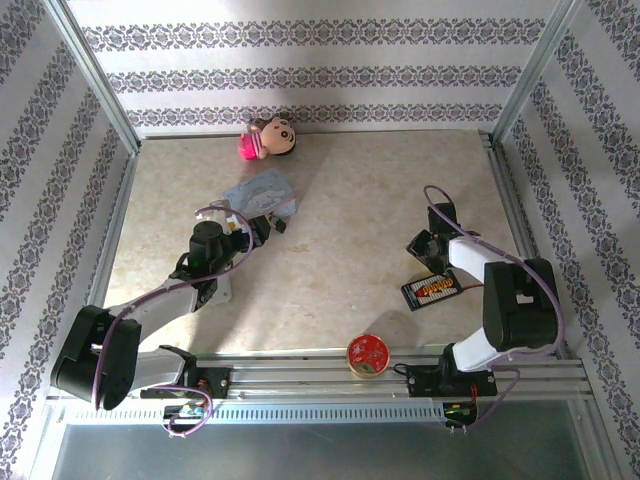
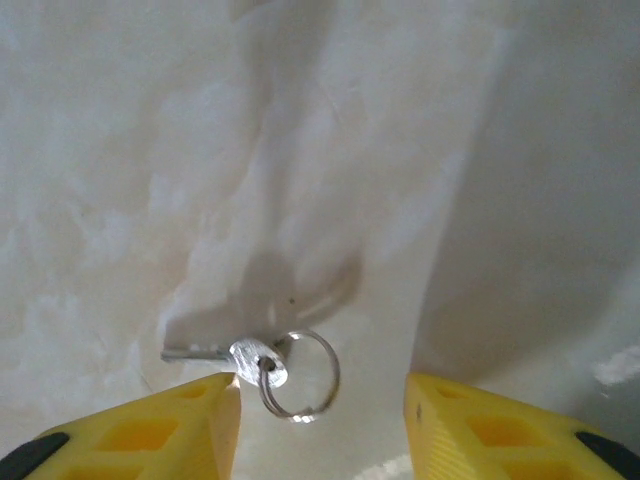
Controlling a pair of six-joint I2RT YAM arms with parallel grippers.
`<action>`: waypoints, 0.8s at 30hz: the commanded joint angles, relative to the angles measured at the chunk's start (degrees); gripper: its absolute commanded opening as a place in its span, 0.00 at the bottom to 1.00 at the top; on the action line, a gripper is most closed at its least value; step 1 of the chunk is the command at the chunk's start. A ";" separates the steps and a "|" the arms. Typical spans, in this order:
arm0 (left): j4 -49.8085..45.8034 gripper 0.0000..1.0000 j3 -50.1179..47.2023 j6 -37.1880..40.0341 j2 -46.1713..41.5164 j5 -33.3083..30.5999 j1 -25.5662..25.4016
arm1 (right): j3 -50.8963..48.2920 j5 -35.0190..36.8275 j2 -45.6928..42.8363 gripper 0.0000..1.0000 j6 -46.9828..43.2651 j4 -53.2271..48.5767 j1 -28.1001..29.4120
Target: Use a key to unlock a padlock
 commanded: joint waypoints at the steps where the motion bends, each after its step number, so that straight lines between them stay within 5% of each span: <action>1: 2.18 0.99 0.79 -0.36 0.16 0.67 -0.71 | 2.55 -1.23 2.13 0.44 0.97 2.32 0.80; 24: 1.31 0.99 0.51 -0.89 -0.25 0.89 -0.77 | 3.60 -1.17 0.90 0.13 1.43 2.16 2.16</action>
